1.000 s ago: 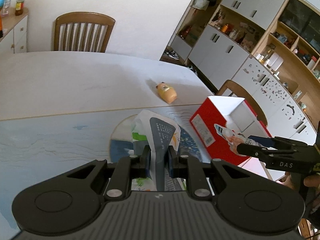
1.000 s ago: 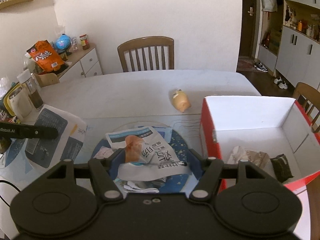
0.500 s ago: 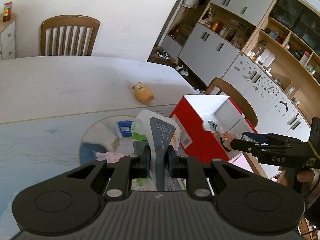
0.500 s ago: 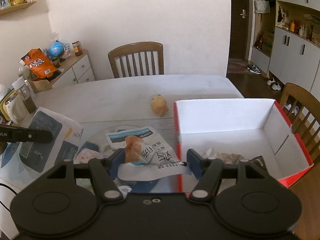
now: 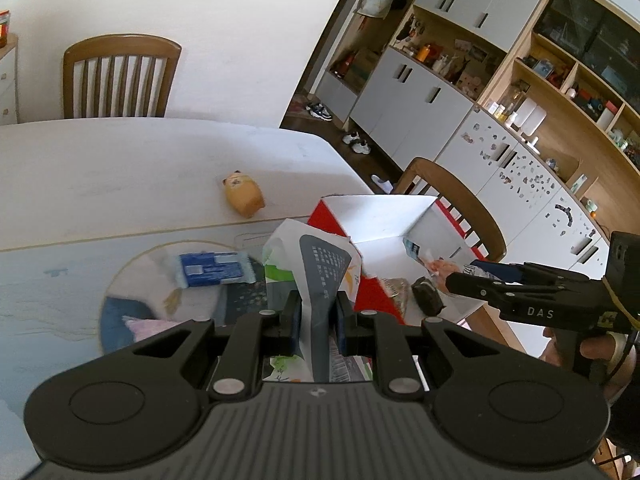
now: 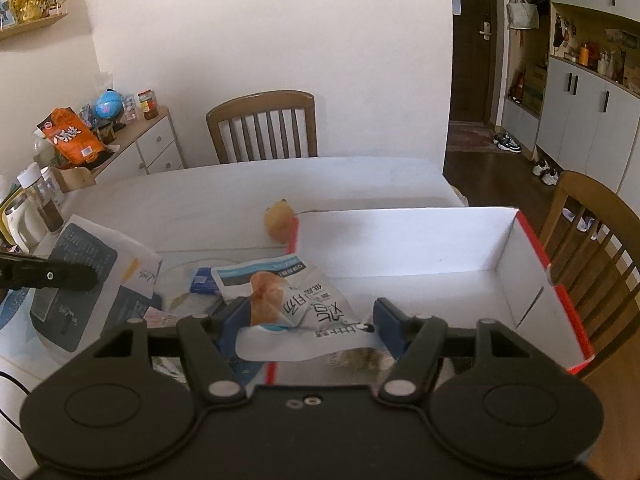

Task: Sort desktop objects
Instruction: 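Carry both held packets over the open red box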

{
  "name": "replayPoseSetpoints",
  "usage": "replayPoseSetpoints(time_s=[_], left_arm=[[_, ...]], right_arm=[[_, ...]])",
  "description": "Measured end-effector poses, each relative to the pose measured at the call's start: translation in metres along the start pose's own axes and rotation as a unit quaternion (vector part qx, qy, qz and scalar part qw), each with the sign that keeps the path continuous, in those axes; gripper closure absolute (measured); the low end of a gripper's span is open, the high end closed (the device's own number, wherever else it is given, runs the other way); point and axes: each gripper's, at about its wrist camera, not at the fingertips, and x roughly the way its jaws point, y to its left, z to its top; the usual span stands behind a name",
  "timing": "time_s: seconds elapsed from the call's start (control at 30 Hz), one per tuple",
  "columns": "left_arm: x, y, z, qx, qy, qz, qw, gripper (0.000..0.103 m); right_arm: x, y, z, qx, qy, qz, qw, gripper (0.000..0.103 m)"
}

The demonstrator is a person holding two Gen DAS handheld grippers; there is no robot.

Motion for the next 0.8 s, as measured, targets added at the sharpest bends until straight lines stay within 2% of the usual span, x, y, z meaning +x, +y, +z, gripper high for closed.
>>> replayPoseSetpoints(time_s=[0.33, 0.8], left_arm=[[0.037, -0.044, 0.01, 0.0, 0.004, -0.008, 1.0, 0.087], [0.104, -0.1, 0.026, 0.032, 0.033, -0.019, 0.9988, 0.087]], right_arm=[[0.0, -0.05, 0.003, 0.002, 0.002, 0.0, 1.0, 0.036], [0.008, -0.119, -0.001, 0.013, 0.017, -0.015, 1.0, 0.036]])
